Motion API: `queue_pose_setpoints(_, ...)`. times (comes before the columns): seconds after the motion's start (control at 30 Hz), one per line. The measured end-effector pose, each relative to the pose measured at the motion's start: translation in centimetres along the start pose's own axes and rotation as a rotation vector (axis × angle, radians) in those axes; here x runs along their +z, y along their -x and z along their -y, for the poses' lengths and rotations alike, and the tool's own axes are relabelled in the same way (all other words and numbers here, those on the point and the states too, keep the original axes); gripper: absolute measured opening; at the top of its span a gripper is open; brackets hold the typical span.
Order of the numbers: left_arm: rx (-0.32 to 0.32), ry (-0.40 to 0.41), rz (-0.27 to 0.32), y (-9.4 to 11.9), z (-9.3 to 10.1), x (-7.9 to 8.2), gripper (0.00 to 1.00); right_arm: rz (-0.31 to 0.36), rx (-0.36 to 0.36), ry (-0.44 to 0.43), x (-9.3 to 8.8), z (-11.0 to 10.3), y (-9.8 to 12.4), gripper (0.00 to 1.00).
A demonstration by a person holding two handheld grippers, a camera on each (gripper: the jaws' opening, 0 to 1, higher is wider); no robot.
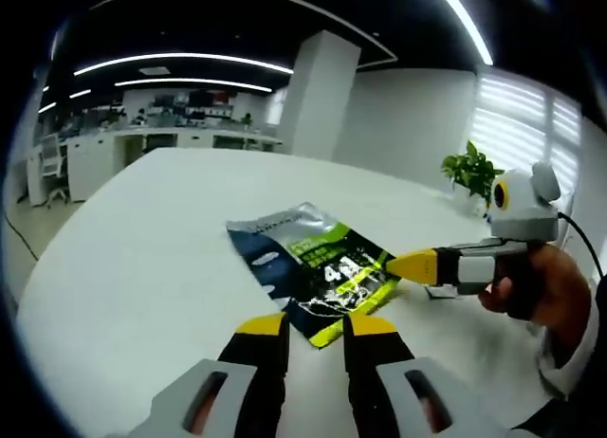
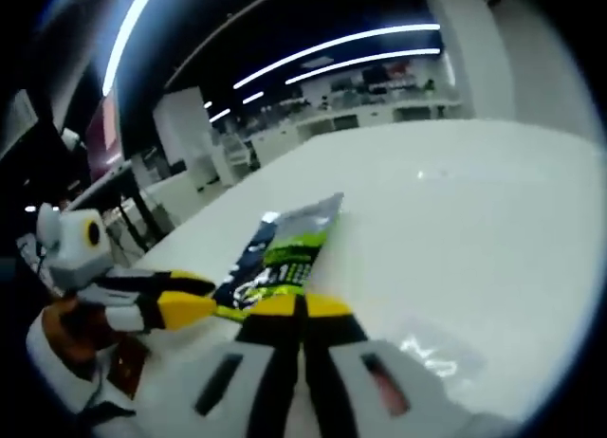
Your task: Arrange the skincare products in the storage area until every visible bottle or jar stands upright without overlapping.
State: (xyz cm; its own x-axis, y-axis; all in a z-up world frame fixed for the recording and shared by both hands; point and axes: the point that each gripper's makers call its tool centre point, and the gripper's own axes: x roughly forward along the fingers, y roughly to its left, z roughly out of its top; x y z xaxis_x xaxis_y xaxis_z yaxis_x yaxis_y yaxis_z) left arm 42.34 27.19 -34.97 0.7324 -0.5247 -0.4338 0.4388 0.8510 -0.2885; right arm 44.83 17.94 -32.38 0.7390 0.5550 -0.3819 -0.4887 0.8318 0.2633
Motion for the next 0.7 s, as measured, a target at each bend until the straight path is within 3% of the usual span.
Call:
queue_pose_setpoints(0.2,0.006,-0.003,-0.006,0.3,0.0,-0.1,0.25,0.045,0.019,-0.023,1.1,-1.0,0.7,0.00)
queue_pose_setpoints(0.4,0.008,-0.007,0.003,1.2,0.1,0.1,0.26,0.068,0.027,0.007,2.0,-1.9,1.2,0.00)
queue_pose_setpoints(0.7,0.006,-0.037,0.010,2.6,0.7,0.1,0.26,0.067,0.026,0.079,1.2,-4.0,3.0,0.00)
